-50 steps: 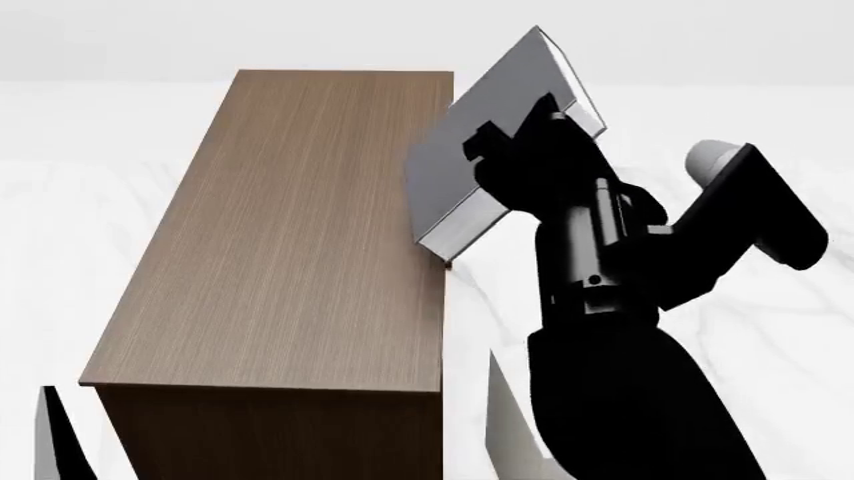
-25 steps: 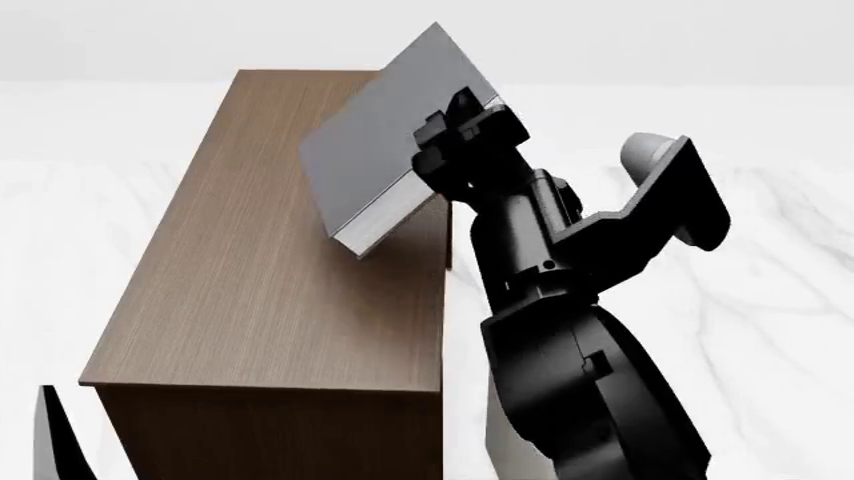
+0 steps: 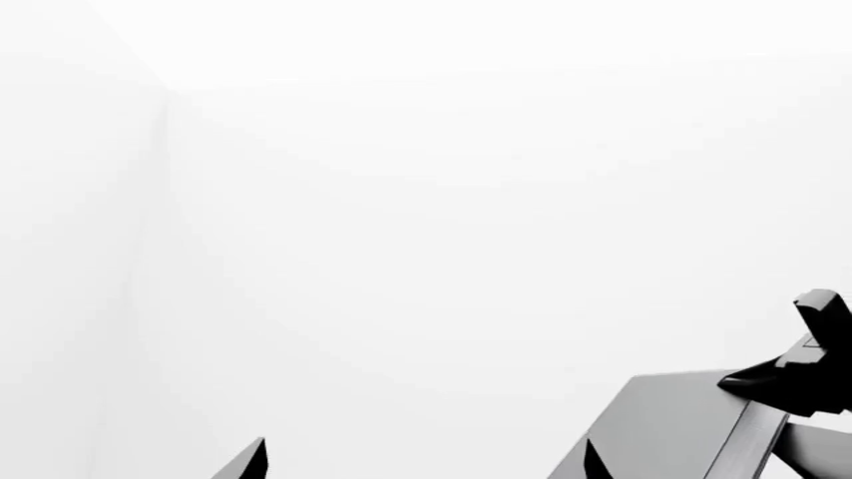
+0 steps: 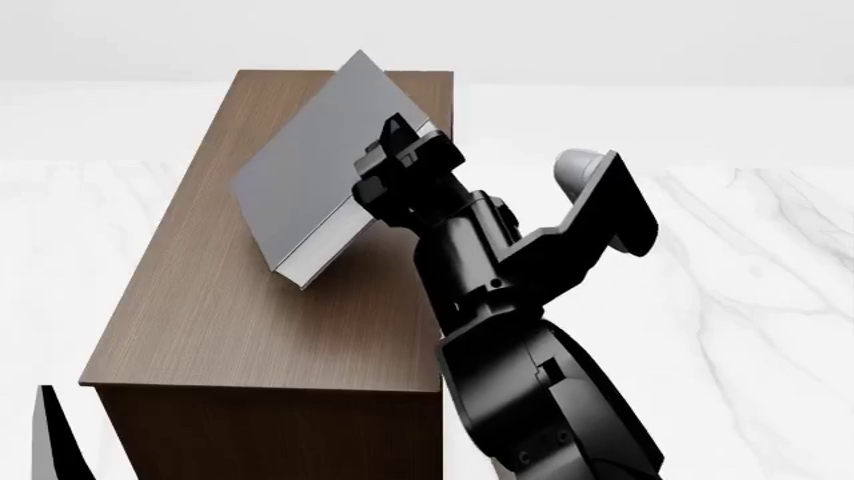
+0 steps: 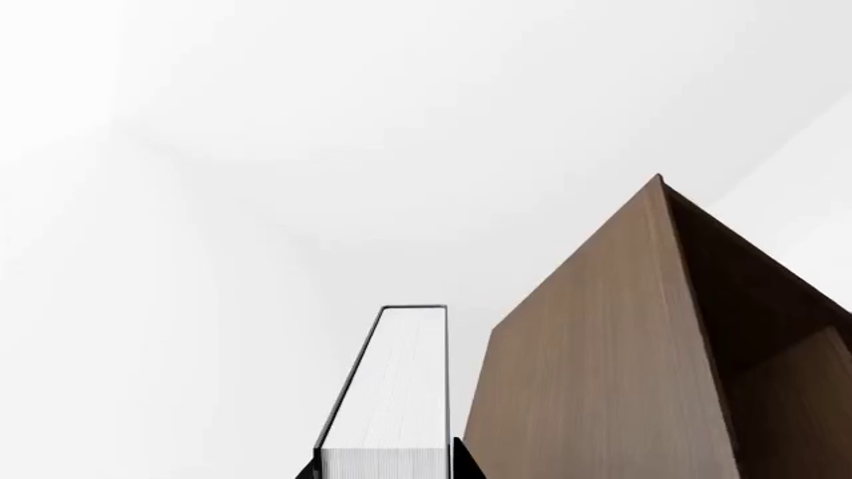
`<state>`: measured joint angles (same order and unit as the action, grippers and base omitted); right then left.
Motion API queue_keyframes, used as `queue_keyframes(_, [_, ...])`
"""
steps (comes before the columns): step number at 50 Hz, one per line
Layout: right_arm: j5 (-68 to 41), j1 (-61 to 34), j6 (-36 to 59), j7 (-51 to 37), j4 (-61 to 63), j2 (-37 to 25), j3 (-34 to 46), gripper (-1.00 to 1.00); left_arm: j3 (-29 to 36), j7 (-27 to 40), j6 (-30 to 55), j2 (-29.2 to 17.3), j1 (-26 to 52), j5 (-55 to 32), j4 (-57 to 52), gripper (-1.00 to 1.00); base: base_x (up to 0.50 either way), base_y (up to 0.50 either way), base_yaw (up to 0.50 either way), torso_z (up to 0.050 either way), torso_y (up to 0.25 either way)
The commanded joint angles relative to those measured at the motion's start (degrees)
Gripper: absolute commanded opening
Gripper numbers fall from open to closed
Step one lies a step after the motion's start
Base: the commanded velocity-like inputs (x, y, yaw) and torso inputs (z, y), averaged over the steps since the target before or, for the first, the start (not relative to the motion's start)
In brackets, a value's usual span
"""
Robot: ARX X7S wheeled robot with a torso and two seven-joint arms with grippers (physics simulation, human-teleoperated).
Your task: Pick up the book in the middle and place it on the cabinet shelf.
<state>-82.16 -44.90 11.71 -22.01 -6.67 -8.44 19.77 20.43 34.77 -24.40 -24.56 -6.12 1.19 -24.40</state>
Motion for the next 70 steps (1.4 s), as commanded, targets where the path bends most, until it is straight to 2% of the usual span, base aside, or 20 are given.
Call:
queue_keyframes(1, [1.76, -0.09, 0.27, 4.35, 0.40, 1.48, -0.90, -1.00, -1.22, -1.10, -0.66, 0.99, 0.02, 1.13, 0.14, 1.00, 0.00, 0.00, 0.00, 0.000, 0.000])
queue_keyframes(40, [2.06, 4.62, 0.33, 7.22, -1.17, 1.28, 3.88, -1.00, -0.79, -0.58, -0.90, 0.59, -0.17, 1.40, 0.20, 1.00, 0.00, 0.00, 0.00, 0.000, 0.001])
queue_keyframes(70, [4.25, 3.78, -1.78, 7.13, -7.41, -0.70, 4.15, -1.00, -0.40, -0.33, -0.82, 0.35, 0.00, 1.36, 0.29, 1.00, 0.00, 0.00, 0.00, 0.000, 0.000])
